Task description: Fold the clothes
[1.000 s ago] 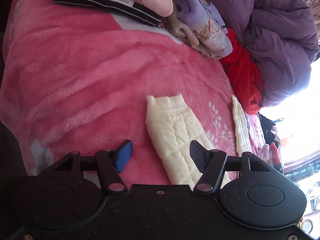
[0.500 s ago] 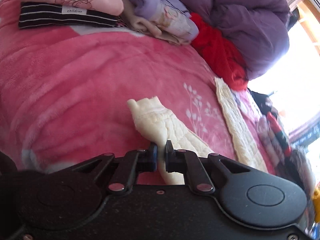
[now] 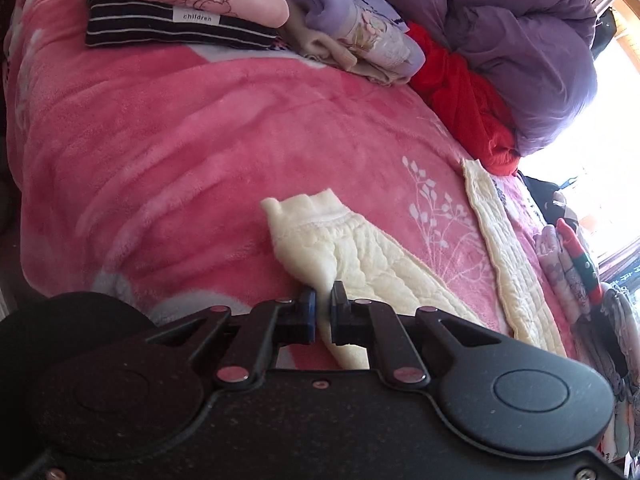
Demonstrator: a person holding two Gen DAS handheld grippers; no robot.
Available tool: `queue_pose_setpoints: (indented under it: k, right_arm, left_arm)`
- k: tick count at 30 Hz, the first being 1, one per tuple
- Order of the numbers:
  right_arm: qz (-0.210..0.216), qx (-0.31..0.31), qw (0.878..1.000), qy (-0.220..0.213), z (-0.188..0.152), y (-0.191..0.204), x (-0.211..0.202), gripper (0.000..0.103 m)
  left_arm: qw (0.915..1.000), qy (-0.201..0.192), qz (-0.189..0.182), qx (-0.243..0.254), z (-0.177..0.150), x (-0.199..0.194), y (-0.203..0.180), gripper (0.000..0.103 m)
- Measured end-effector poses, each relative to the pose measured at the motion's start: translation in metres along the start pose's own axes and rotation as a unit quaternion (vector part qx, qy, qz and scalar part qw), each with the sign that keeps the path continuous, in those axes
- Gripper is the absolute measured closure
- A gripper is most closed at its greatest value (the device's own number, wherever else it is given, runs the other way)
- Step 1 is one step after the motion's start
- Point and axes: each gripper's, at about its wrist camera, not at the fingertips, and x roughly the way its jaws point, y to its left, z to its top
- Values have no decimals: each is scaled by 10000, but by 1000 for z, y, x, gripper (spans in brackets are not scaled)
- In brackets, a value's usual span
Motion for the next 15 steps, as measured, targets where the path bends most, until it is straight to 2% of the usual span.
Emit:
queue_pose_setpoints:
  k: [2,4,5,8,11,12,13,14,15]
  right_arm:
    - [10,-791,9964,-298,-2,24,-6,66]
    - [143,-1534,9871,-444,-11,49,-8,67]
    - [238,-1864,9811,-453,-16,60,-6,67]
    - [443,-2744,9597,-414,-26,96,8,74]
    - [553,-3019,9516,-135,-28,116,32,79]
    - [550,-3061,9502,178,-31,120,45,79]
    - [511,-3079,9483,567,-38,122,60,79]
    - [495,-3097,9469,706,-45,120,68,79]
    - [477,-3138,9452,759,-50,119,71,79]
  left_arm:
    - [9998,151,-77,89,1,4,1,97]
    - [10000,61,58,-22,4,-2,3,90]
    - [9999,-10,150,-73,6,-6,4,83]
    - [9969,-595,486,196,10,-26,-5,80]
    - [9940,-828,209,676,10,-35,-20,80]
    - [9936,-772,88,823,8,-32,-25,80]
    - [9933,-635,31,961,4,-25,-28,80]
    - [9927,-421,8,1128,-1,-15,-31,76]
    - [9916,-168,65,1278,-7,-3,-32,66]
